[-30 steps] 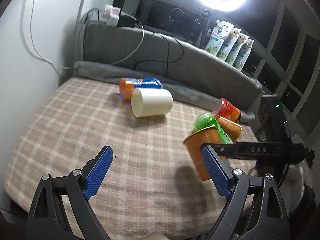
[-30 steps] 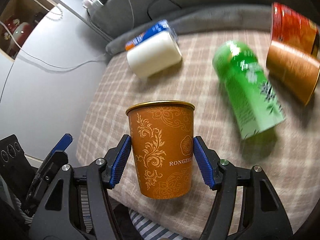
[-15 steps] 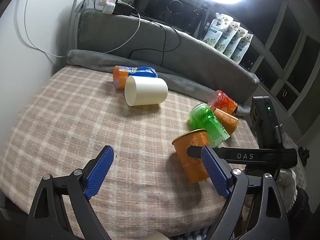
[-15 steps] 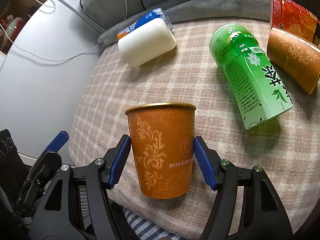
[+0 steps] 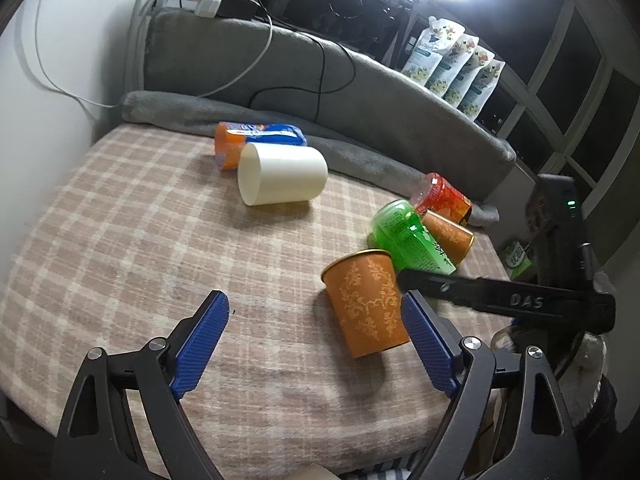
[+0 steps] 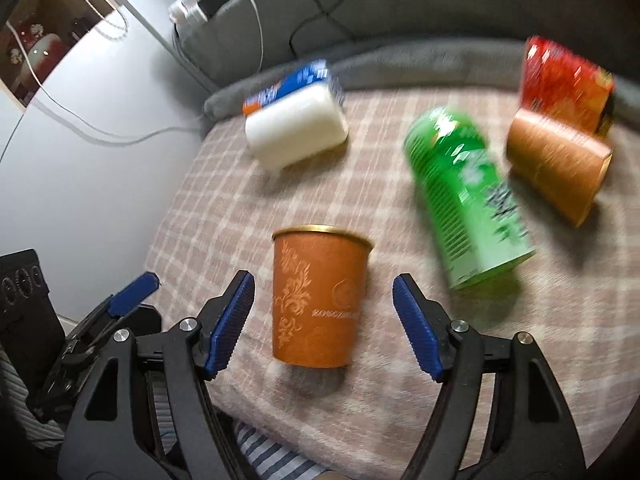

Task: Flip cup upright
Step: 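Set the upright orange cup on the table and open the right gripper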

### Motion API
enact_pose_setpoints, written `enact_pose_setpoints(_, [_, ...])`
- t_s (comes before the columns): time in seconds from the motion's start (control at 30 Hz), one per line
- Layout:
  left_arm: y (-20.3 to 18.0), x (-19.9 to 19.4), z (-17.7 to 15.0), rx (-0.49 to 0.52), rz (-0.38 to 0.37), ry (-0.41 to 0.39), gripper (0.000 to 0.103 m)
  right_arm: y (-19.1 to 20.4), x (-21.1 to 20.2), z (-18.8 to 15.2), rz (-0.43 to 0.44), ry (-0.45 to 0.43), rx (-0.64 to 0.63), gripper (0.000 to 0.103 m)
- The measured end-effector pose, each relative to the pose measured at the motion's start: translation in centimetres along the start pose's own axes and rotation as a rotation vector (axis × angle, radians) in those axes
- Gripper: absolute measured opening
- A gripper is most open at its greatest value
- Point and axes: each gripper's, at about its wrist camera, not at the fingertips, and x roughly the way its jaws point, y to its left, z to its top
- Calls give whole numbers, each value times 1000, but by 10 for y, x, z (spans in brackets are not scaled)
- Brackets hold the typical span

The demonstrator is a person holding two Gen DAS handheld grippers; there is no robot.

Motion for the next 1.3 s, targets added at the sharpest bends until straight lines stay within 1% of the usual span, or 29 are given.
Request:
enact_pose_setpoints(0.17, [-1, 11, 4, -13, -44, 39, 87, -6, -34, 3, -96, -126, -45, 75])
enact_pose_setpoints(0.27, [0, 20, 6, -27, -75, 74, 84, -12, -56, 2, -150, -189, -55, 77])
enact_pose_setpoints(0.33, [1, 30, 8, -45, -106, 110, 84, -17, -68, -1, -185, -228, -57, 80])
enact_pose_setpoints(0.47, [2, 48, 9, -93, -174, 184, 84, -27, -92, -13, -241, -280, -48, 81])
enact_pose_setpoints(0.63, [0, 65, 13, -136, -232, 241, 83, -38, -107, -30, -274, -299, -24, 81])
enact_pose_setpoints(0.83, [2, 87, 21, -195, -257, 291, 83, -49, -115, -50, -305, -309, 6, 81])
enact_pose_setpoints(1.07, [6, 106, 22, -237, -274, 344, 83, -62, -118, -57, -315, -314, 52, 81])
enact_pose_setpoints(1.27, [4, 115, 23, -231, -267, 361, 83, -67, -113, -58, -317, -306, 64, 81])
enact_pose_setpoints(1.3, [3, 117, 23, -229, -265, 363, 80, -67, -113, -59, -315, -305, 65, 81])
